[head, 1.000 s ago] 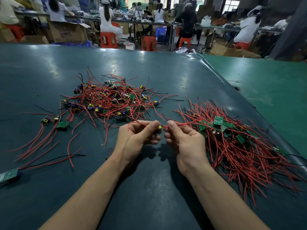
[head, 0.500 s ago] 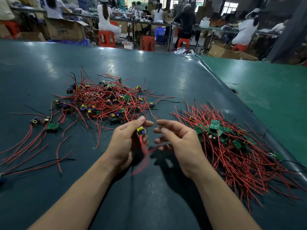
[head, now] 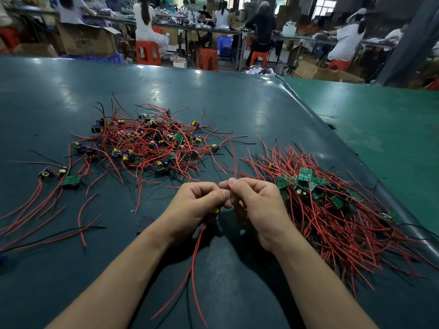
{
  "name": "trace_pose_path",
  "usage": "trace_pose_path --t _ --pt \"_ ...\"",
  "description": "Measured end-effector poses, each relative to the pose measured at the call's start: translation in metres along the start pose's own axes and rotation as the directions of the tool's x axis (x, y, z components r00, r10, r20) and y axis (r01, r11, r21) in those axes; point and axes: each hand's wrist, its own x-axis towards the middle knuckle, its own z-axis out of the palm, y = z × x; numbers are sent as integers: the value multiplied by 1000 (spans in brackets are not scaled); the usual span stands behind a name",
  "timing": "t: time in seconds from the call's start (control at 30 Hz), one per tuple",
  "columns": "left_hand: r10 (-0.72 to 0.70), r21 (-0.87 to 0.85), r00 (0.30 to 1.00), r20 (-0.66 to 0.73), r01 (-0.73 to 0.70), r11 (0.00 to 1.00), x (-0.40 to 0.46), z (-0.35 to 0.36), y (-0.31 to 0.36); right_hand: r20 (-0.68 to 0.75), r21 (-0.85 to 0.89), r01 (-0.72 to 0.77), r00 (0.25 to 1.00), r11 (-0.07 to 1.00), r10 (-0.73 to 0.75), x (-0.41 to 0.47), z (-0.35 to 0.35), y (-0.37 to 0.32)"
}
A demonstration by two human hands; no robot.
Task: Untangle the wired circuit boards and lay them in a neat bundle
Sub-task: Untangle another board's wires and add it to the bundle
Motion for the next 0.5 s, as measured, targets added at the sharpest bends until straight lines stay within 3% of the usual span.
trace_pose_path --t 0.13,0.33,0.5 --pt "-10 29 999 35 9 1000 0 -2 0 -44 20 31 999 999 -30 -1 1 -1" --pt "-5 -9 987 159 7 1000 -3 -7 1 62 439 -171 985 882 161 1 -2 -10" --pt "-16 -19 989 144 19 1000 -2 -7 3 66 434 -157 988 887 142 3 -3 -8"
